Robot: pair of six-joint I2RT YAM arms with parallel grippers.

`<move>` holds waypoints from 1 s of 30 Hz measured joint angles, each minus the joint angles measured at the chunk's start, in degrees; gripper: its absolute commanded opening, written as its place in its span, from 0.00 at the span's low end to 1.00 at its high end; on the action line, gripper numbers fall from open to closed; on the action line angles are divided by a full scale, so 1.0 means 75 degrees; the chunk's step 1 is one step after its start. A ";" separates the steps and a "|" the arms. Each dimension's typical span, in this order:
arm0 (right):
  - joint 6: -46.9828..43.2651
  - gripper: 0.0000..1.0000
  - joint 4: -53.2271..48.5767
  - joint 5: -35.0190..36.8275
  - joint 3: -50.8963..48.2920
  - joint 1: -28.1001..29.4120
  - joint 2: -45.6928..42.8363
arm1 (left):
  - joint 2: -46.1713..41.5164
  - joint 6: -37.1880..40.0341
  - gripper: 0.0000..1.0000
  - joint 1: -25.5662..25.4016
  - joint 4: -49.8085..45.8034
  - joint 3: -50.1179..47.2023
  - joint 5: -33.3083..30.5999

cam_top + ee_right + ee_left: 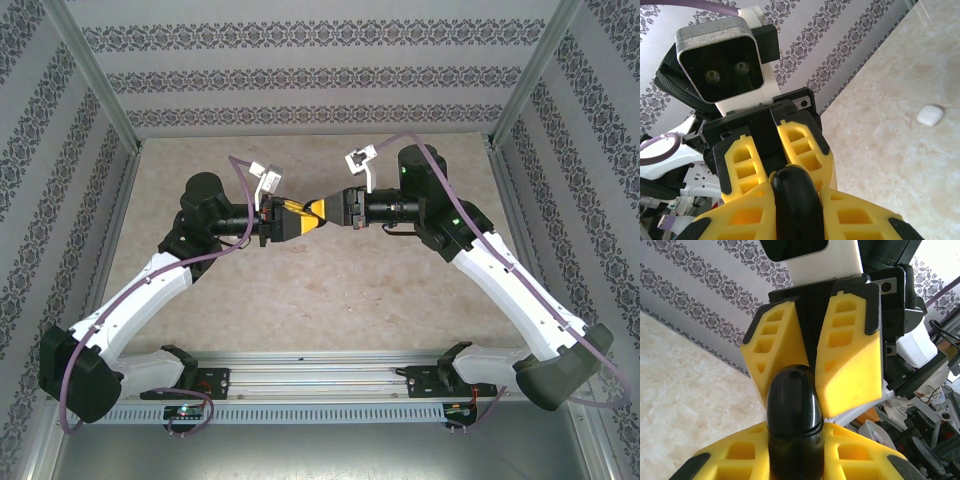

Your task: Insert the wireless bluetooth earbuds into the charging case

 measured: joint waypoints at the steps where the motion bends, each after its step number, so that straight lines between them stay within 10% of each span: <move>1: 0.0073 0.32 0.0015 -0.0032 0.0000 -0.0041 0.0012 | 0.0000 0.0026 0.00 0.0000 0.0006 0.0000 -0.0017; 30: 0.1297 0.58 -0.0391 0.1495 -0.0356 -0.0647 0.0020 | -0.1530 0.1687 0.00 0.0460 -0.0335 -0.1568 -0.1495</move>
